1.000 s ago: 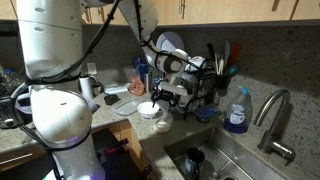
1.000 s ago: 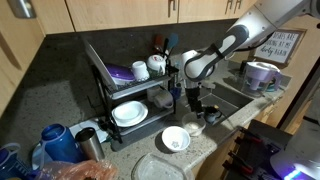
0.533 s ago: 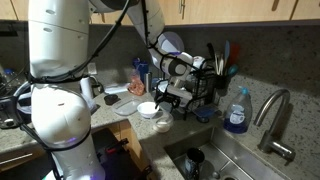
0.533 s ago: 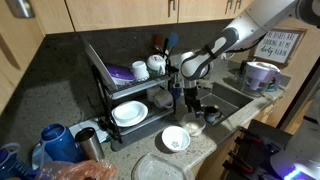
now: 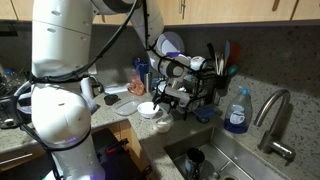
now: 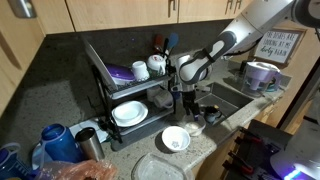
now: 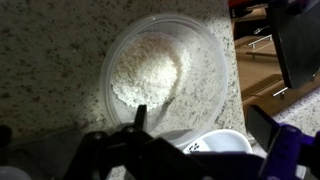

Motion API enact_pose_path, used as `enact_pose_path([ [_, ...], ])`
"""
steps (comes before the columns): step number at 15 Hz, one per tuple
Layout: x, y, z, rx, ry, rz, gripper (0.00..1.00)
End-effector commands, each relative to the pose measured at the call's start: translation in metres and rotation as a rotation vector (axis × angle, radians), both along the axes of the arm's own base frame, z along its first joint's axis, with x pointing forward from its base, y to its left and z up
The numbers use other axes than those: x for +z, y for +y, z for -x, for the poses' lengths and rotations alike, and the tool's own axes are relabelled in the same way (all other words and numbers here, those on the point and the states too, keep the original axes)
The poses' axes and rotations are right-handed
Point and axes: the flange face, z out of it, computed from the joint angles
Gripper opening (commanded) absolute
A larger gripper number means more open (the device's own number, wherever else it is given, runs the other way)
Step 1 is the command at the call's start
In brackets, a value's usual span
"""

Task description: Pour the sugar out of the clear bowl into the white bowl

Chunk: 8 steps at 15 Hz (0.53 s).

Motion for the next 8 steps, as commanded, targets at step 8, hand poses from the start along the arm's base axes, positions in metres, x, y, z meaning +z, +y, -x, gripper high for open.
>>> enact_pose_path([
  [8, -0.003, -0.013, -0.010, -0.078, -0.126, 0.142, 1.00],
])
